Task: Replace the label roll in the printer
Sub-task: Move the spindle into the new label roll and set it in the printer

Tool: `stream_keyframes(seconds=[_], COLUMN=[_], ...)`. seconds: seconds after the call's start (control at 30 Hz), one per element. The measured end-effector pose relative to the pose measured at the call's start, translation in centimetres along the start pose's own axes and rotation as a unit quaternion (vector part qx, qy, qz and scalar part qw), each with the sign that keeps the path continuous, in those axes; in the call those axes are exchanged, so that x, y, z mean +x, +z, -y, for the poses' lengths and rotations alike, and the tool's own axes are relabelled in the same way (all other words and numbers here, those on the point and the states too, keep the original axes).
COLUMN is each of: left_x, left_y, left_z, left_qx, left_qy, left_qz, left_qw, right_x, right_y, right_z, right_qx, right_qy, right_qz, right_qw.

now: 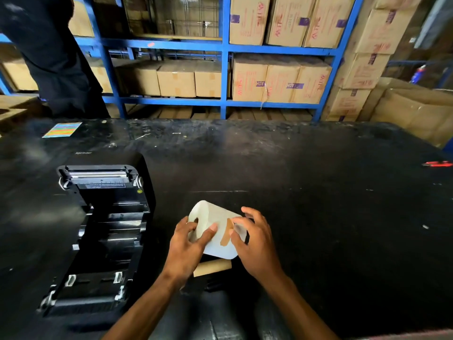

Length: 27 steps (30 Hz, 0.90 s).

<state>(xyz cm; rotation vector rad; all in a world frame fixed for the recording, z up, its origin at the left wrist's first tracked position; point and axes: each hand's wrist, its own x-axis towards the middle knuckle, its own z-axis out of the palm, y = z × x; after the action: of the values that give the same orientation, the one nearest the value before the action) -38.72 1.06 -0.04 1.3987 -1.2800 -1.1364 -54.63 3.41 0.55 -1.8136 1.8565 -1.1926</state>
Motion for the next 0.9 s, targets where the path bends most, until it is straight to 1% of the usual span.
stream_keyframes(seconds=[0.1, 0.23, 0.27, 0.37, 0.43, 0.47, 0.5, 0.57, 0.63, 0.73, 0.83, 0.9], left_x=[-0.3, -1.2, -1.2, -1.0, -0.9, -1.0, -0.9, -0.7, -0.5, -0.5, -1.0, -1.8], left_y=[0.1, 0.4, 0.4, 0.3, 0.0, -0.3, -0.6, -1.0, -1.5, -1.4, -1.2, -1.2], left_z=[0.3, 0.9, 1.1, 1.4, 1.8, 2.0, 2.1, 2.5, 2.5, 2.0, 1.6, 1.7], left_qx=[0.021, 0.001, -0.011, -0.072, -0.088, -0.091, -0.091, -0.096, -0.118, -0.143, -0.155, -0.161], left_qy=[-0.008, -0.018, -0.030, -0.110, -0.130, -0.132, -0.131, -0.133, -0.127, -0.122, -0.130, -0.131], left_qz=[0.003, 0.012, 0.016, 0.003, -0.011, -0.018, -0.024, -0.030, -0.036, -0.028, -0.005, 0.010], left_qw=[1.000, 1.000, 0.999, 0.991, 0.988, 0.987, 0.987, 0.986, 0.984, 0.982, 0.979, 0.978], right_x=[0.0, -0.9, -1.4, -3.7, -5.4, -6.3, -7.0, -8.4, -9.2, -9.7, -9.6, -10.3], right_y=[0.0, 0.0, -0.1, -0.5, -1.0, -1.3, -1.4, -1.2, -0.3, 1.7, 3.0, 3.3], right_z=[0.7, 1.2, 1.4, 1.3, 0.2, -0.7, -1.7, -4.0, -5.4, -6.7, -7.5, -8.1], right_qx=[0.088, 0.124, 0.155, 0.231, 0.252, 0.245, 0.225, 0.145, 0.053, -0.035, -0.132, -0.208], right_qy=[0.062, 0.087, 0.091, 0.093, 0.117, 0.134, 0.152, 0.179, 0.162, 0.107, 0.054, 0.003], right_qz=[-0.033, -0.036, -0.040, -0.068, -0.080, -0.071, -0.054, -0.008, 0.046, 0.110, 0.123, 0.097], right_qw=[0.994, 0.988, 0.983, 0.966, 0.957, 0.957, 0.961, 0.973, 0.984, 0.988, 0.982, 0.973])
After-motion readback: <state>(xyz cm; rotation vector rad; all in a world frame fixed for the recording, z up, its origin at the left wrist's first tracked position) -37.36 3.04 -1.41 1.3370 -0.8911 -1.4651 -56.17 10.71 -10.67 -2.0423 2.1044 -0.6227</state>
